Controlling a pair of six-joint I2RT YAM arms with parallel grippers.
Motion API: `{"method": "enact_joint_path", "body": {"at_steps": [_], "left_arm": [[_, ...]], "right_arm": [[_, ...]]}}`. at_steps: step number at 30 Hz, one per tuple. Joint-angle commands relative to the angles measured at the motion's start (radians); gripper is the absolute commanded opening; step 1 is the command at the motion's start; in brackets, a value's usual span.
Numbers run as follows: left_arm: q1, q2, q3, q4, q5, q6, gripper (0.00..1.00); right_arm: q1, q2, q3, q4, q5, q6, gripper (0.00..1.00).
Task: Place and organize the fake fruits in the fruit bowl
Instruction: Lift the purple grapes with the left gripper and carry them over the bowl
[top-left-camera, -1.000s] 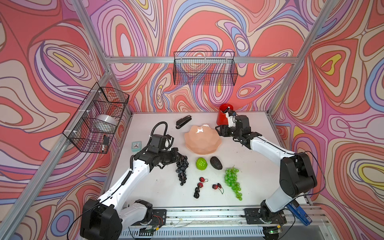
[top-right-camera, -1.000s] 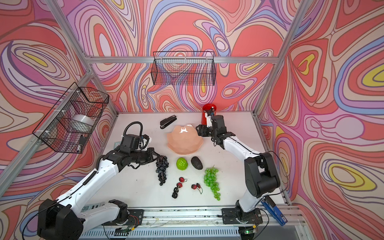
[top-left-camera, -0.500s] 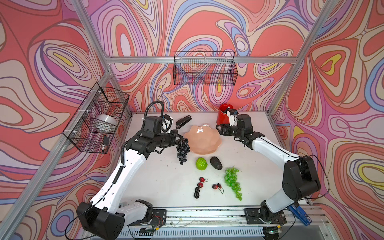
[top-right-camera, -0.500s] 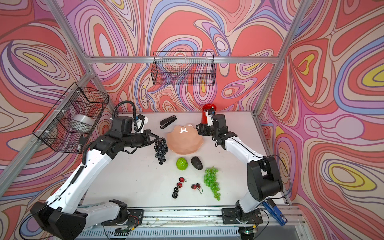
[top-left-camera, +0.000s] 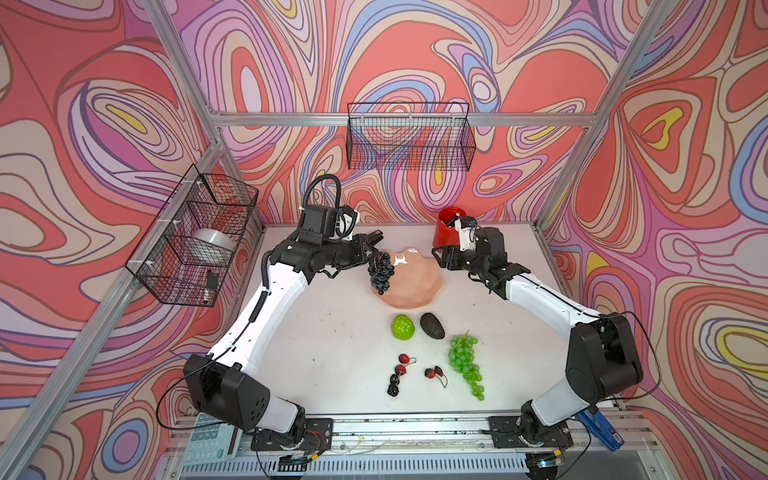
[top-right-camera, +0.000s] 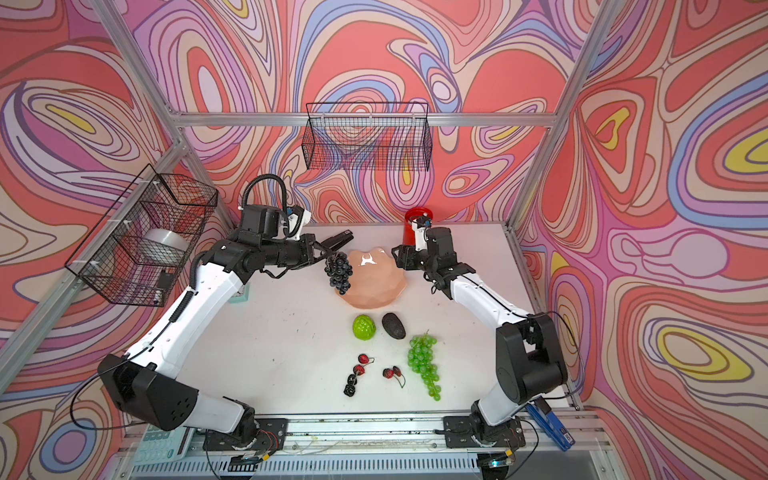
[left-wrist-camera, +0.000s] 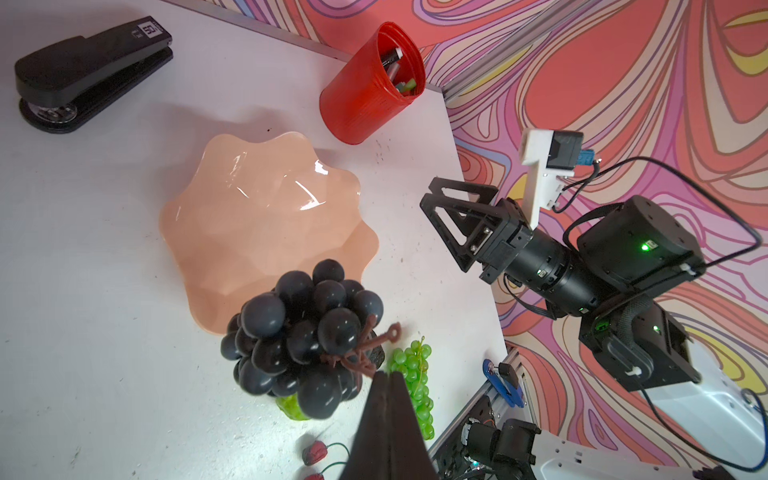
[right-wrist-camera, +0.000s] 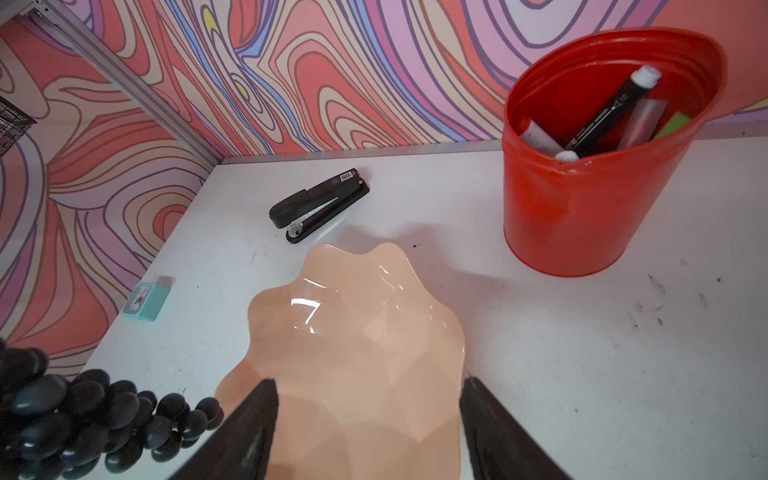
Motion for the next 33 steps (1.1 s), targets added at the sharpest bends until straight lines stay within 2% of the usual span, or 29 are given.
{"method": "enact_joint_path", "body": {"at_steps": [1, 17, 22, 33], "left_arm": [[-0.01, 0.05, 0.06, 0.05, 0.068, 0.016, 0.0], [-0.075, 0.172, 0.089, 0.143, 0.133, -0.026, 0.0], [-0.099, 0.2, 0.041, 0.218, 0.144, -0.08, 0.0], [-0.151, 0.222, 0.001, 0.297, 0.162, -0.118, 0.0]], "right_arm": [[0.007, -0.028, 0.001, 0.029, 0.013, 0.01, 0.72], [0.007, -0.025, -0.019, 0.018, 0.037, -0.012, 0.72], [0.006, -0.026, -0.03, 0.032, 0.039, -0.012, 0.72], [0.007, -0.048, -0.056, 0.026, 0.053, -0.021, 0.72]]}}
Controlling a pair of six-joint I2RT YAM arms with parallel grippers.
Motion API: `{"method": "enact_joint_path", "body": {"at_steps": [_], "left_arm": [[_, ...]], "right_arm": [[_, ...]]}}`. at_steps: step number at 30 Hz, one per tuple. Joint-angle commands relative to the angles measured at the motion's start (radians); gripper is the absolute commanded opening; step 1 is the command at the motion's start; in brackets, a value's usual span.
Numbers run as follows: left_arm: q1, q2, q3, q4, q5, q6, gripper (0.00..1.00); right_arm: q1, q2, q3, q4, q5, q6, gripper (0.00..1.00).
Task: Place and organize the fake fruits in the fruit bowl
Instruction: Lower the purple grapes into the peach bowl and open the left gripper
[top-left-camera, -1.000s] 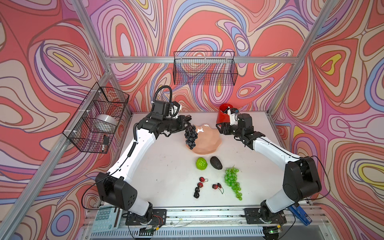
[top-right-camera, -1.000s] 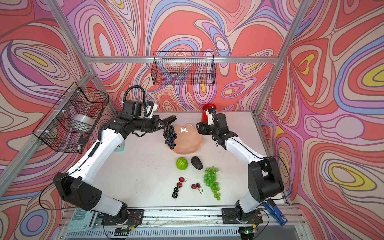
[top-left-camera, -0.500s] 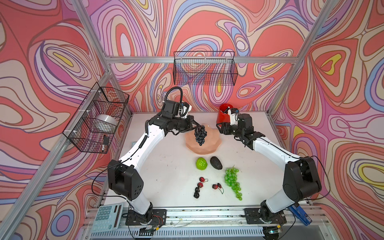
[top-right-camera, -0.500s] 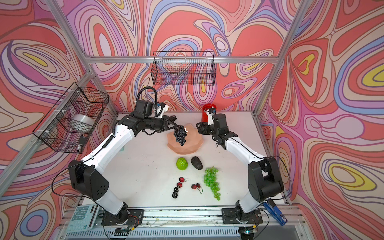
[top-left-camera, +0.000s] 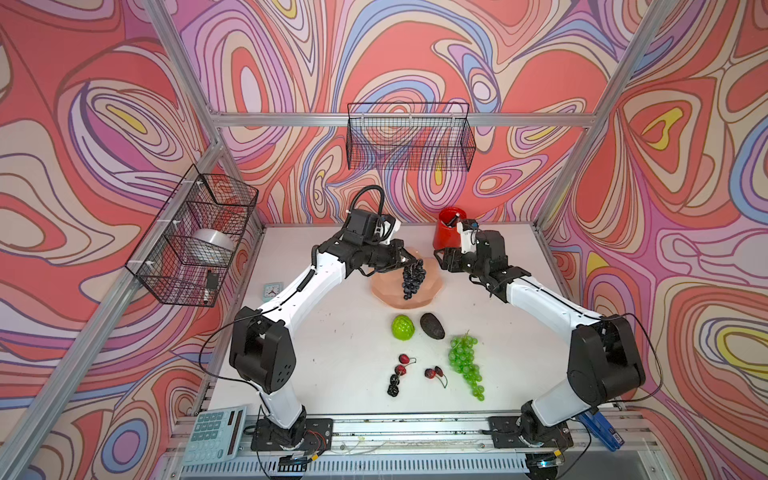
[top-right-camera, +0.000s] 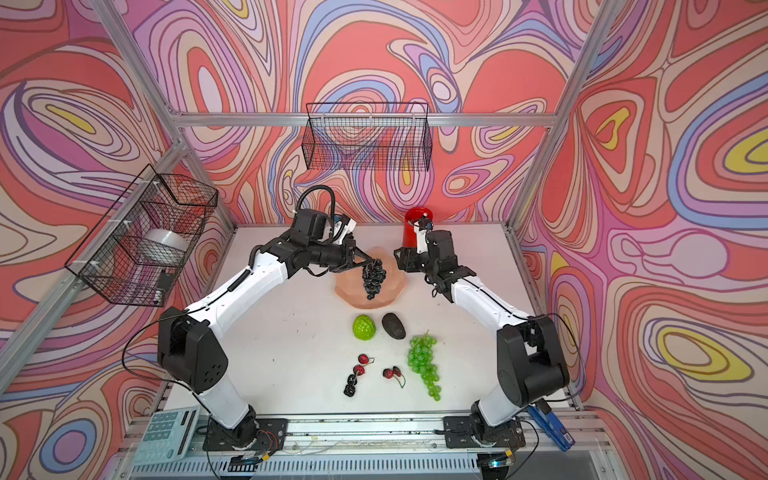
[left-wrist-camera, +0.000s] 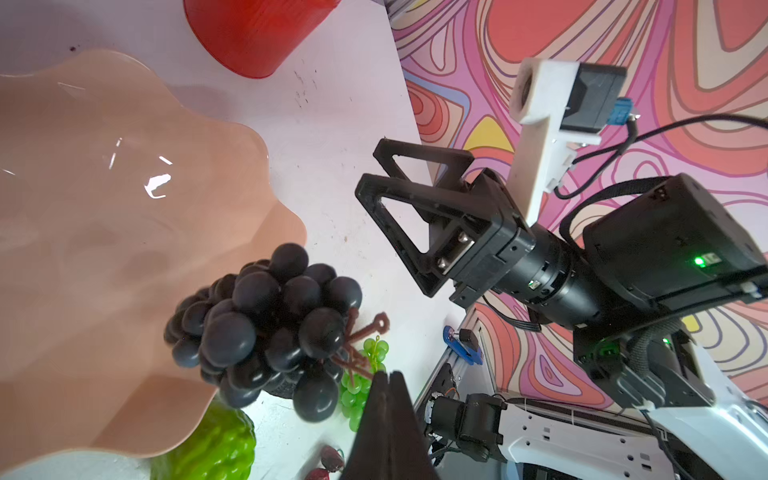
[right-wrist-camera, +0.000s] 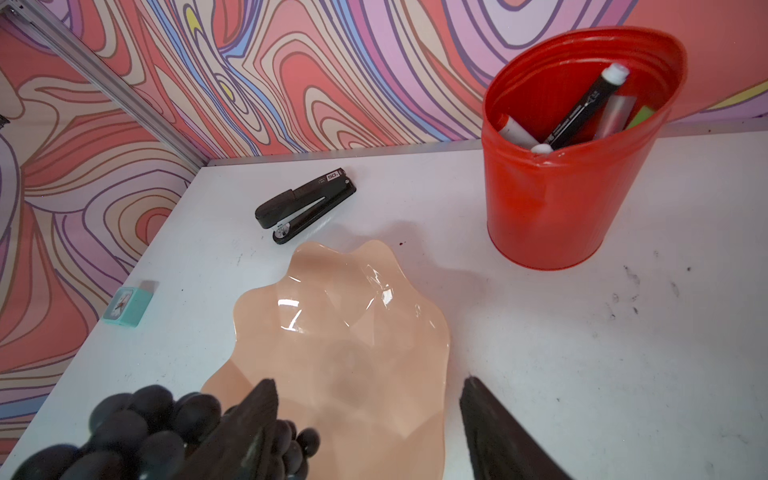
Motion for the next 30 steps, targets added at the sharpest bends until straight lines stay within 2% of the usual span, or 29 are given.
{"method": "enact_joint_path", "body": {"at_steps": [1, 6, 16, 30], "left_arm": [[-0.003, -0.009, -0.006, 0.071, 0.024, -0.026, 0.0], [-0.004, -0.04, -0.067, 0.098, 0.009, -0.059, 0.0], [0.002, -0.093, -0.179, 0.08, -0.058, -0.037, 0.0], [0.075, -0.109, -0.236, 0.042, -0.074, 0.008, 0.0]], "right_arm": [[0.006, -0.027, -0.017, 0.008, 0.015, -0.012, 0.72], [0.006, -0.032, -0.015, 0.004, 0.014, -0.011, 0.72], [0.007, -0.029, -0.032, 0.008, 0.009, -0.007, 0.73], [0.007, -0.011, -0.024, 0.014, 0.002, -0.007, 0.72]]}}
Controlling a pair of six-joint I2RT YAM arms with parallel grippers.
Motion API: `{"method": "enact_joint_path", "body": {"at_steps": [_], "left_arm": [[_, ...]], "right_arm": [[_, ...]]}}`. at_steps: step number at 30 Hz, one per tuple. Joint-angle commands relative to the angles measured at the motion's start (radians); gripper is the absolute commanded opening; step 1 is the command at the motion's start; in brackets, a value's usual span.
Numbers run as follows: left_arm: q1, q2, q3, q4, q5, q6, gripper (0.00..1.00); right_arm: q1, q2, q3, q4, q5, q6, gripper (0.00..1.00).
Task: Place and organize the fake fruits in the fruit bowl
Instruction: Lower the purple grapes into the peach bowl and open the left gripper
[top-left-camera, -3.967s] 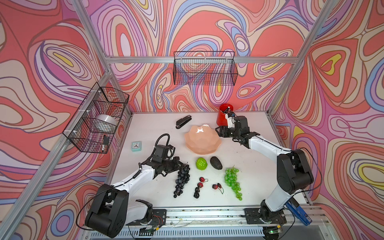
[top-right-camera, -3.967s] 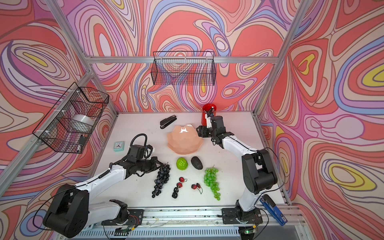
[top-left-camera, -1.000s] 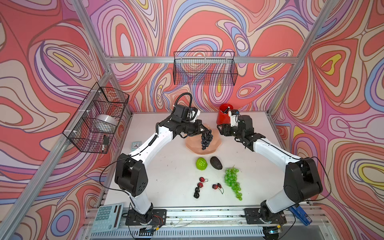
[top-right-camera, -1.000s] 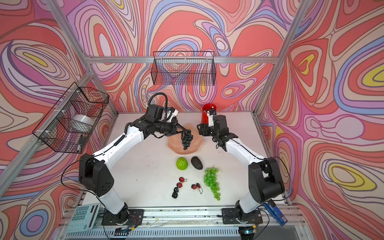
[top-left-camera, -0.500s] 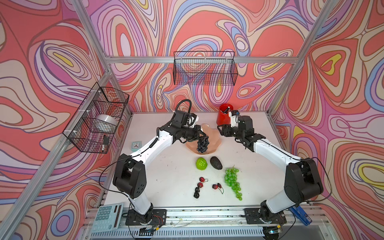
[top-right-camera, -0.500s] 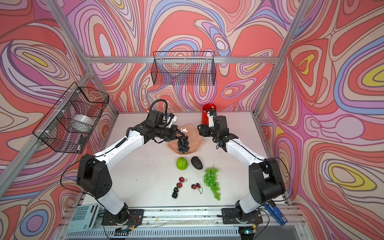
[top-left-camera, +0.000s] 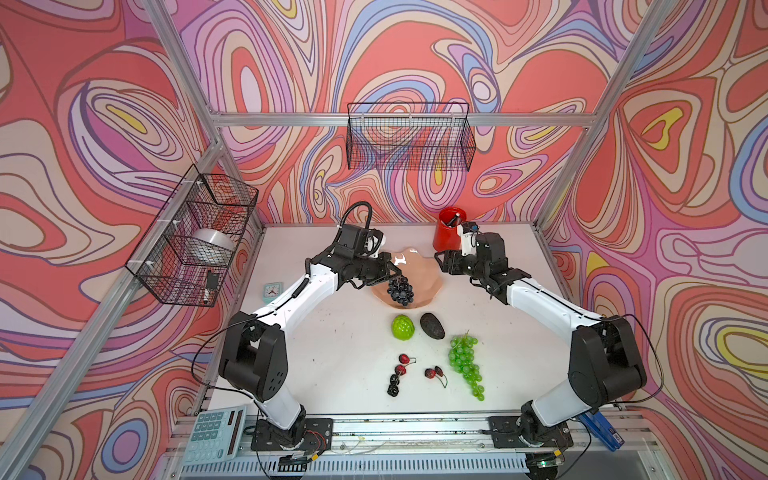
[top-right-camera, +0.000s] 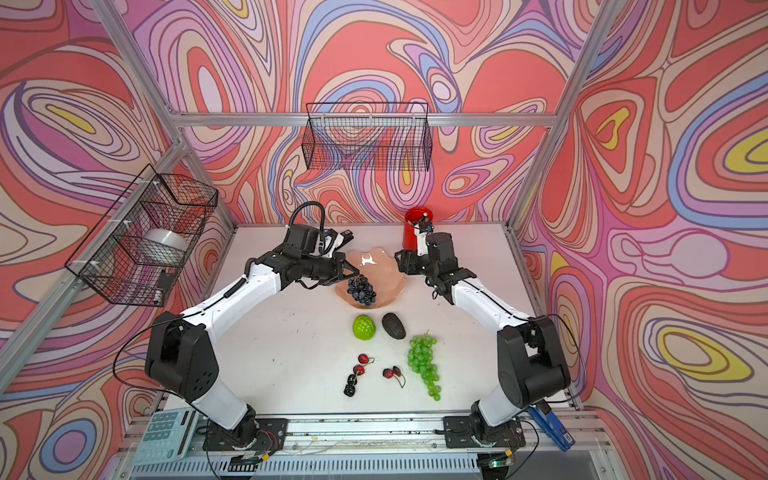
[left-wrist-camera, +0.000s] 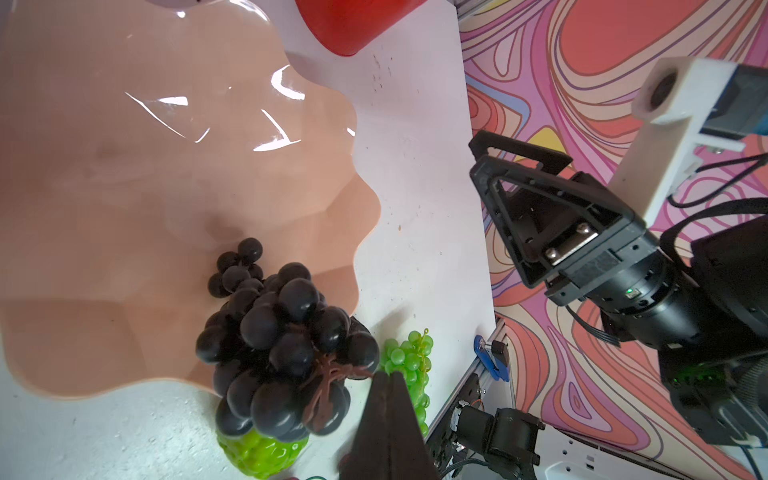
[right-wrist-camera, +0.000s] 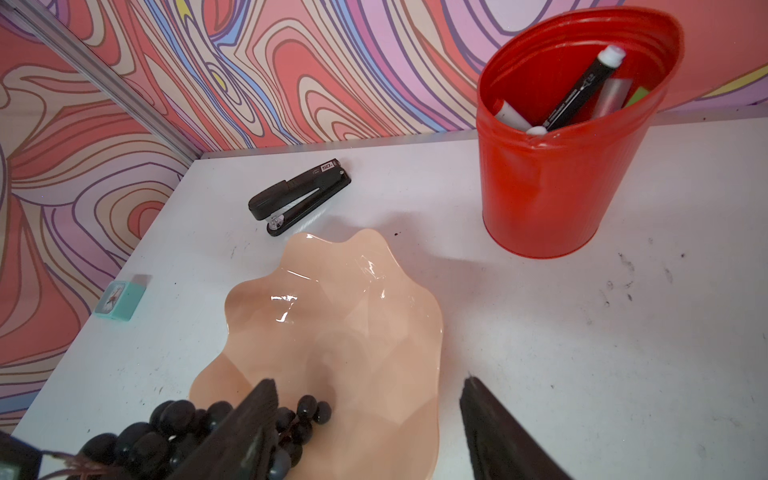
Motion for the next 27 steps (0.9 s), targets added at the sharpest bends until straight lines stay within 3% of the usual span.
{"method": "enact_joint_path", "body": {"at_steps": [1, 12, 27], "left_arm": [[0.019, -0.034, -0.021, -0.014, -0.007, 0.023, 0.0], [0.08, 0.037, -0.009, -0.011, -0.001, 0.064, 0.0], [0.102, 0.246, 0.163, -0.054, -0.025, 0.121, 0.0]], "right_arm": [[0.007, -0.002, 0.001, 0.013, -0.006, -0.003, 0.72], [0.007, 0.023, 0.02, 0.014, -0.029, 0.008, 0.72], [0.007, 0.044, 0.012, 0.011, -0.054, 0.01, 0.72]]}}
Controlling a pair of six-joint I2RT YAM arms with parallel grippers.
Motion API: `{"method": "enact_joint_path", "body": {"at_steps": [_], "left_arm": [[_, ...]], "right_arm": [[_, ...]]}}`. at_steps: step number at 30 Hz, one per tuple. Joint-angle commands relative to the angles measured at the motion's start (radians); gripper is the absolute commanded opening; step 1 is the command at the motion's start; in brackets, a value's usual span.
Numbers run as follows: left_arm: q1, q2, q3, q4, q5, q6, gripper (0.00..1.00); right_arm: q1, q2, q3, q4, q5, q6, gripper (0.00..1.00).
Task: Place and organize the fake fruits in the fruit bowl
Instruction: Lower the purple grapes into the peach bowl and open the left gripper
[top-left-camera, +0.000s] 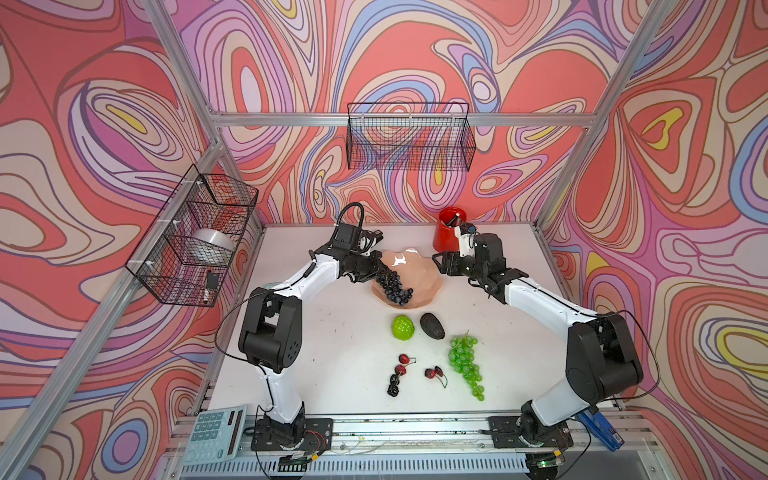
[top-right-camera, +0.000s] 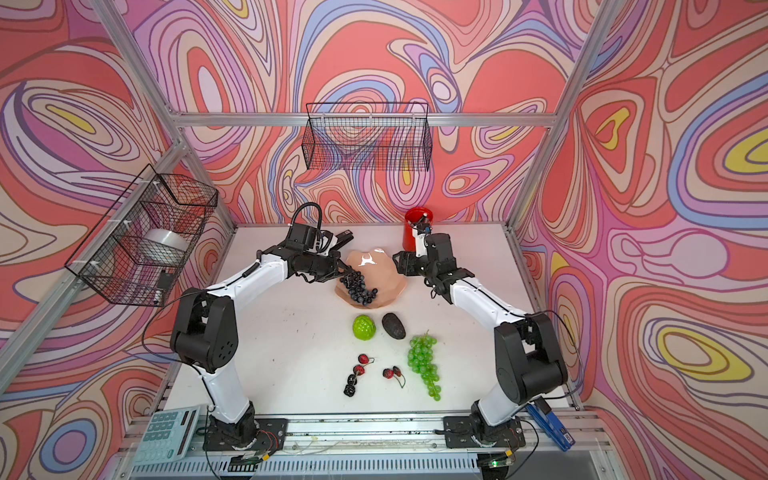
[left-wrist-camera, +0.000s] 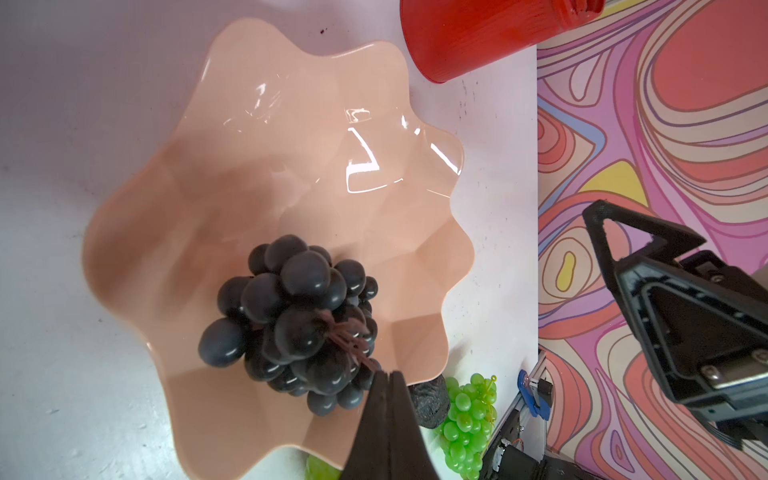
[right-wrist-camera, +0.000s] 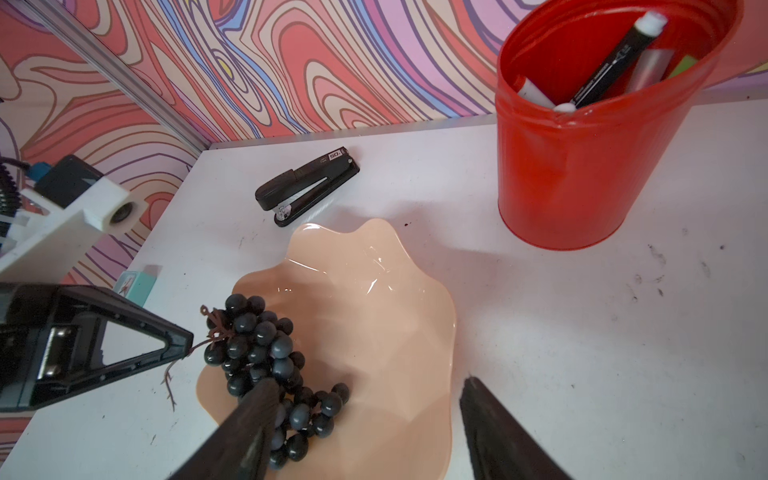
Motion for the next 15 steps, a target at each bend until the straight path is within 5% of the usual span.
{"method": "enact_joint_path", "body": {"at_steps": [1, 15], "left_arm": [[0.008, 0.038, 0.07, -0.046, -0.02, 0.043, 0.0], [0.023, 0.182, 0.22, -0.093, -0.055, 0.069, 0.0]], "right_arm": [[0.007, 0.02, 0.01, 0.005, -0.016, 0.001, 0.72], [0.008, 0.034, 0.001, 0.006, -0.051, -0.002, 0.72]]}}
